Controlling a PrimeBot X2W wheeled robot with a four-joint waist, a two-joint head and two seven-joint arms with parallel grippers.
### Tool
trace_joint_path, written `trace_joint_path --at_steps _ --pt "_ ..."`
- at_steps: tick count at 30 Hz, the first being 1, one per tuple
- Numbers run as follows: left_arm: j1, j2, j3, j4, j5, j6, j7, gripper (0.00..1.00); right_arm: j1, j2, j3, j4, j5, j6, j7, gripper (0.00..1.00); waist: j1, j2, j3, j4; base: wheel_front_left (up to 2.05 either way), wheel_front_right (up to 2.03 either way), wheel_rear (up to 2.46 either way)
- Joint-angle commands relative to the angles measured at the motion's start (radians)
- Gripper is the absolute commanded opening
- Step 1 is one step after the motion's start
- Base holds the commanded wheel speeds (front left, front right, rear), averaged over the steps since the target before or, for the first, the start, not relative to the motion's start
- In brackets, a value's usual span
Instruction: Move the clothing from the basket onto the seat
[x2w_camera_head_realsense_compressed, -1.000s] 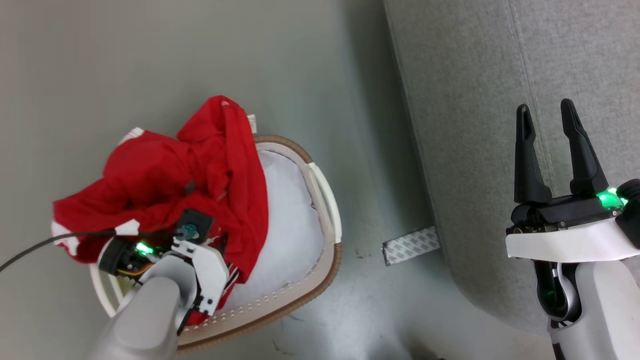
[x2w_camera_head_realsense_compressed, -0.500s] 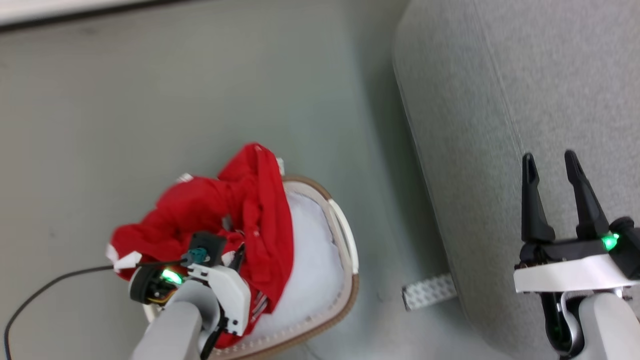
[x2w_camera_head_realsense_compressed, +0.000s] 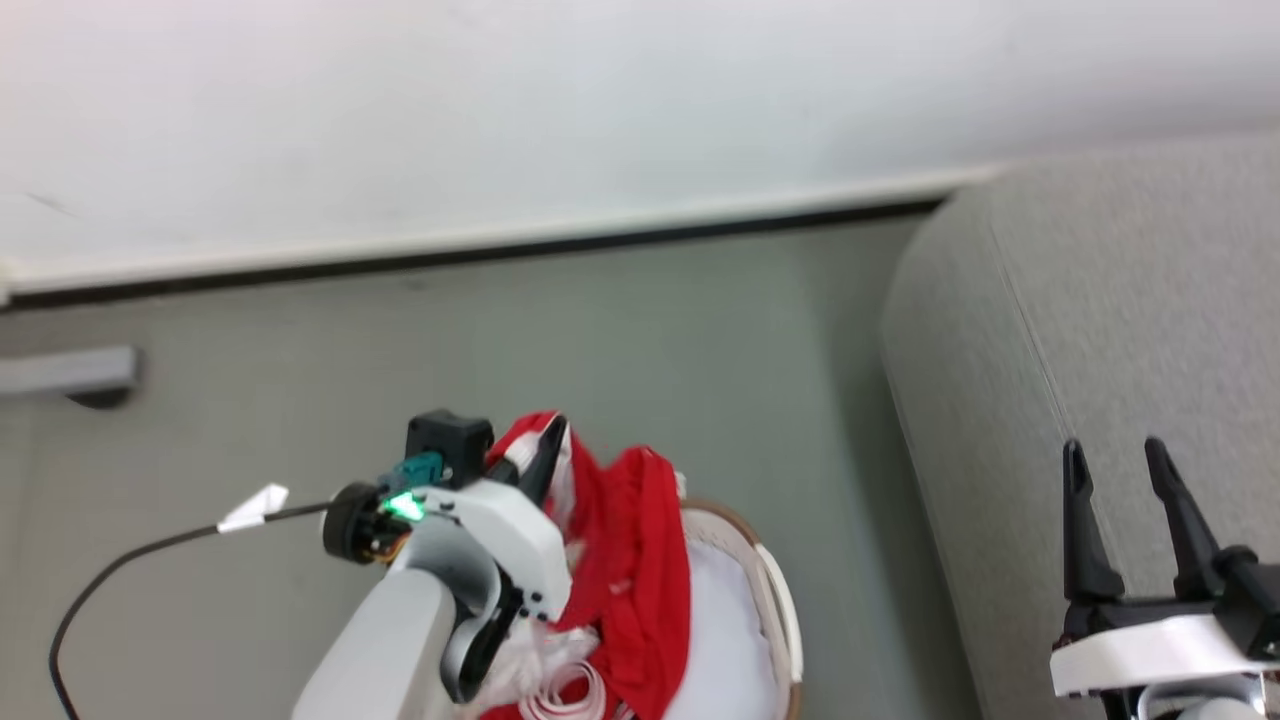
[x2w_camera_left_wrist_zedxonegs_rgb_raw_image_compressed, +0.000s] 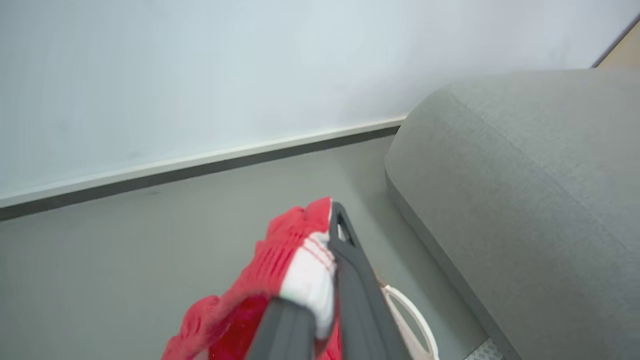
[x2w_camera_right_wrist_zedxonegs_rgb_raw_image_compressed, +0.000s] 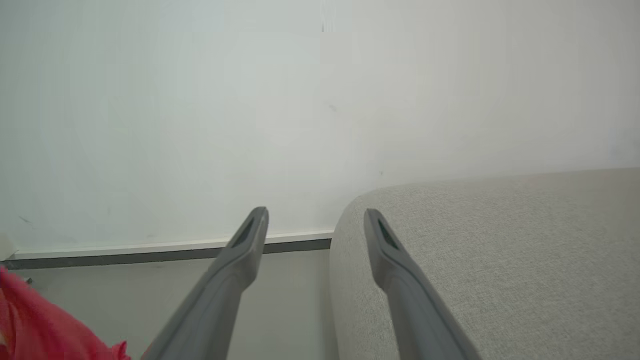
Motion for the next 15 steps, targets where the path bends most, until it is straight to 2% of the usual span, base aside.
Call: trace_joint_path --at_steps 1,8,15 --pt "0.016 -0.002 0.003 -0.057 -0.013 0.007 0.023 0.00 0.028 -0.004 -0.006 0.007 -0.012 -0.002 -0.002 1.00 0.0002 0.0000 -0.098 0.073 0.00 0.00 0.00" --pt "0.018 0.007 0.008 -0.270 -0.046 0.021 0.121 0.00 0.091 -0.007 -0.002 0.020 -0.024 -0.002 -0.002 1.00 0.0002 0.0000 -0.198 0.097 0.00 0.00 0.00" --pt "-0.028 0.028 0.033 -0.397 -0.078 0.027 0.209 0.00 0.125 -0.033 0.030 0.031 -0.016 -0.002 -0.002 1.00 0.0002 0.0000 -0.249 0.092 0.00 0.00 0.00"
